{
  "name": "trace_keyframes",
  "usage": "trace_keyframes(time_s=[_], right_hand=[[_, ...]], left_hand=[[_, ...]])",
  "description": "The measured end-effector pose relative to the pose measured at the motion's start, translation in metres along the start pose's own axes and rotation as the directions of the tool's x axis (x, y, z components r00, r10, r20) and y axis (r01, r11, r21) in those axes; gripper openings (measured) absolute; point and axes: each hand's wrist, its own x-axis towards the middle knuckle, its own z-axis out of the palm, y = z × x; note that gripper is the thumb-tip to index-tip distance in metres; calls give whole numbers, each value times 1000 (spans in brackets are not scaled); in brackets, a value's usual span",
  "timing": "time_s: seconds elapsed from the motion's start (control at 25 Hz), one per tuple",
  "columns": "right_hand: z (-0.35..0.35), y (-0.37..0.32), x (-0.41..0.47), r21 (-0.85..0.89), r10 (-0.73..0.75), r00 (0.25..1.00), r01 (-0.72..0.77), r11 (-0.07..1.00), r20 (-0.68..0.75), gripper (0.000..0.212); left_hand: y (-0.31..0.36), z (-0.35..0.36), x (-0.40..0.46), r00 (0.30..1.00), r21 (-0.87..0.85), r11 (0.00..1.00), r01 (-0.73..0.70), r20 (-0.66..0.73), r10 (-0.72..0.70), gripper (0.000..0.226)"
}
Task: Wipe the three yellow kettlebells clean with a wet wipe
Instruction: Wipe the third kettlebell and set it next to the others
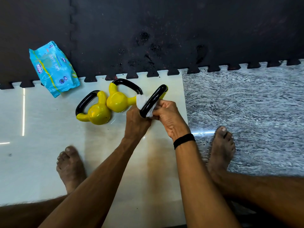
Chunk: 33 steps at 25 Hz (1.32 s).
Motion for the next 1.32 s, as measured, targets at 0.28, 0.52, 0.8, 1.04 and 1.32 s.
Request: trace_keyframes(time_s=[0.28,0.52,0.8,1.04,1.32], right_hand=[[-13,-8,1,430,56,993,-6,903,-103,42],[-2,-6,-6,247,21,997,-1,969,-78,43],[-31,-36,11,519,43,993,19,855,-107,43],[-46,-39,23,446,0,995,44,894,-99,39],[-45,-45,8,229,-69,961,133,964,-268,32]], left_hand=[[17,8,8,989,24,989,149,-23,-148,24],[9,7,6,995,24,995,101,-2,-101,16],[31,13,26,979,364,919,154,67,-191,52],[32,14,41,987,285,958,25,147,-70,40],[16,22,39,967,92,978,-186,193,165,41]])
